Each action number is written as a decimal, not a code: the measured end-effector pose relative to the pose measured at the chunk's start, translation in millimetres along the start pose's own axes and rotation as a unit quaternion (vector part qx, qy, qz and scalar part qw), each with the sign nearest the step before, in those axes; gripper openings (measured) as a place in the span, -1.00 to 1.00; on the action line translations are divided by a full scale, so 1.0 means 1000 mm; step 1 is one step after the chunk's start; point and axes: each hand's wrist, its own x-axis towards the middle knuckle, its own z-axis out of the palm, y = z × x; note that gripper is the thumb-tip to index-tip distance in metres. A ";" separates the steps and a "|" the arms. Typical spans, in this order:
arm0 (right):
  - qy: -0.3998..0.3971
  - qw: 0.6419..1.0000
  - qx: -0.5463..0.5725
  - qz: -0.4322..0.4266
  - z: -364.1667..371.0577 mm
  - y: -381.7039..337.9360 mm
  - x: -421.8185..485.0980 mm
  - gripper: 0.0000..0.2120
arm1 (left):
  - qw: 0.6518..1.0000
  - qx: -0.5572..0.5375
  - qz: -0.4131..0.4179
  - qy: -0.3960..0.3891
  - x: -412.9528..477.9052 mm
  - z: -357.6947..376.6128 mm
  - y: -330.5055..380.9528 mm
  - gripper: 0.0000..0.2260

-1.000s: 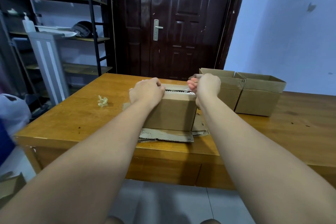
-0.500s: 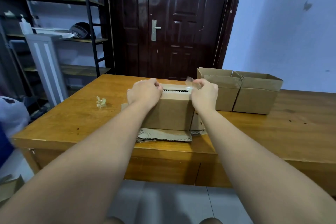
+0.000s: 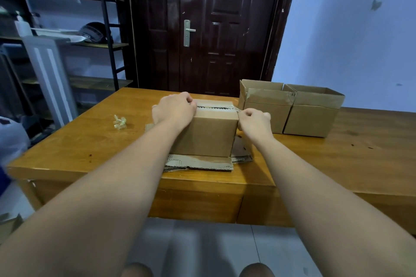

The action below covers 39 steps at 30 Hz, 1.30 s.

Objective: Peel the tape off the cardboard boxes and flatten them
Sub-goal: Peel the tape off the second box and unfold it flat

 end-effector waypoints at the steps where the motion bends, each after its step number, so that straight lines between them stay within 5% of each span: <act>1: -0.004 1.000 0.012 0.009 0.002 -0.001 0.000 -0.73 | 1.000 0.002 -0.001 -0.001 0.000 0.000 0.000 -0.73; 4: 0.019 0.992 0.097 0.078 0.007 -0.004 0.000 -0.75 | 1.000 0.004 -0.001 -0.002 0.000 -0.001 0.000 -0.73; 8: -0.002 0.917 0.299 0.264 0.014 -0.002 -0.009 -0.65 | 1.000 0.007 -0.001 0.001 0.001 0.000 0.000 -0.73; 12: 0.009 0.859 0.388 0.334 0.017 -0.001 -0.011 -0.76 | 1.000 0.006 -0.001 0.005 0.003 0.003 -0.001 -0.73; 15: 0.021 0.818 0.462 0.341 0.010 -0.004 -0.006 -0.84 | 1.000 0.006 0.004 0.009 0.003 0.005 -0.002 -0.73; 20: -0.002 0.810 0.466 0.356 0.006 -0.010 -0.001 -0.80 | 1.000 0.006 0.006 0.009 0.001 0.002 -0.002 -0.72; 26: 0.040 0.686 0.652 0.320 0.000 0.004 0.003 -0.71 | 1.000 0.001 0.010 0.007 0.002 0.003 -0.004 -0.72; 31: 0.034 0.815 0.489 0.308 -0.011 0.018 0.006 -0.72 | 1.000 0.001 0.010 0.004 0.001 0.003 -0.003 -0.72; 37: 0.059 0.858 0.444 0.250 -0.019 -0.005 0.008 -0.82 | 1.000 0.000 0.013 0.011 0.000 0.004 -0.002 -0.73; 39: 0.039 0.893 0.394 0.215 -0.016 -0.021 0.013 -0.56 | 1.000 -0.001 0.014 0.013 -0.001 0.003 -0.003 -0.72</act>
